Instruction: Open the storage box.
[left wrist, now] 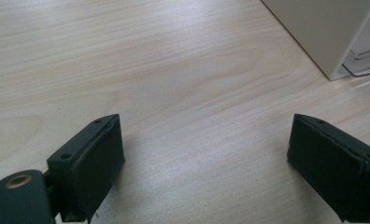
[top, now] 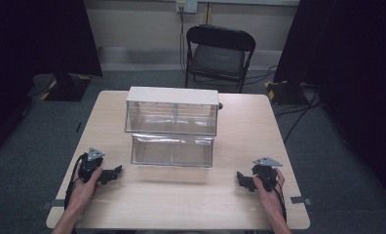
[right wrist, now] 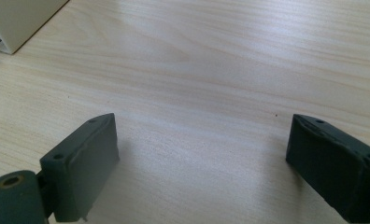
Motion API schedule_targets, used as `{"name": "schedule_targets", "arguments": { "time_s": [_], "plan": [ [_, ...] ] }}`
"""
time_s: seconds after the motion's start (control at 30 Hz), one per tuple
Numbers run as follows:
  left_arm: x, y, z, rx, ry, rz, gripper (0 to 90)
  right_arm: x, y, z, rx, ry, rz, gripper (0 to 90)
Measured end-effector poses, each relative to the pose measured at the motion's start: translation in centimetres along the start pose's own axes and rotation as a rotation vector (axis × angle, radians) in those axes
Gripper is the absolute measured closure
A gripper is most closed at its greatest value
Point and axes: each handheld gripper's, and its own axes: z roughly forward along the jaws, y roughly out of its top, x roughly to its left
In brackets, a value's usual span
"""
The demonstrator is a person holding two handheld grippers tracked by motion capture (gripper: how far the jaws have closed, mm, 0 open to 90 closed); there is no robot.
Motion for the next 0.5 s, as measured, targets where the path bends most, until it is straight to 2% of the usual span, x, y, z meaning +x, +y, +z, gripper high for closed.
{"name": "schedule_targets", "arguments": {
  "time_s": [0.33,0.4,0.43,0.5],
  "plan": [
    [-0.01,0.0,0.0,0.0,0.001,0.0,10.3,0.01,0.01,0.0,0.001,0.001,-0.001,8.5],
    [0.0,0.0,0.0,0.0,0.001,0.0,10.3,0.05,0.04,-0.04,0.001,0.002,0.0,10.1],
    [-0.01,0.0,0.0,0.0,0.001,0.0,10.3,0.06,0.09,-0.09,0.0,0.006,-0.001,14.2],
    [-0.01,0.0,0.0,0.0,0.001,0.0,10.3,0.2,0.26,-0.28,-0.004,0.018,-0.005,13.4]
  ]
}}
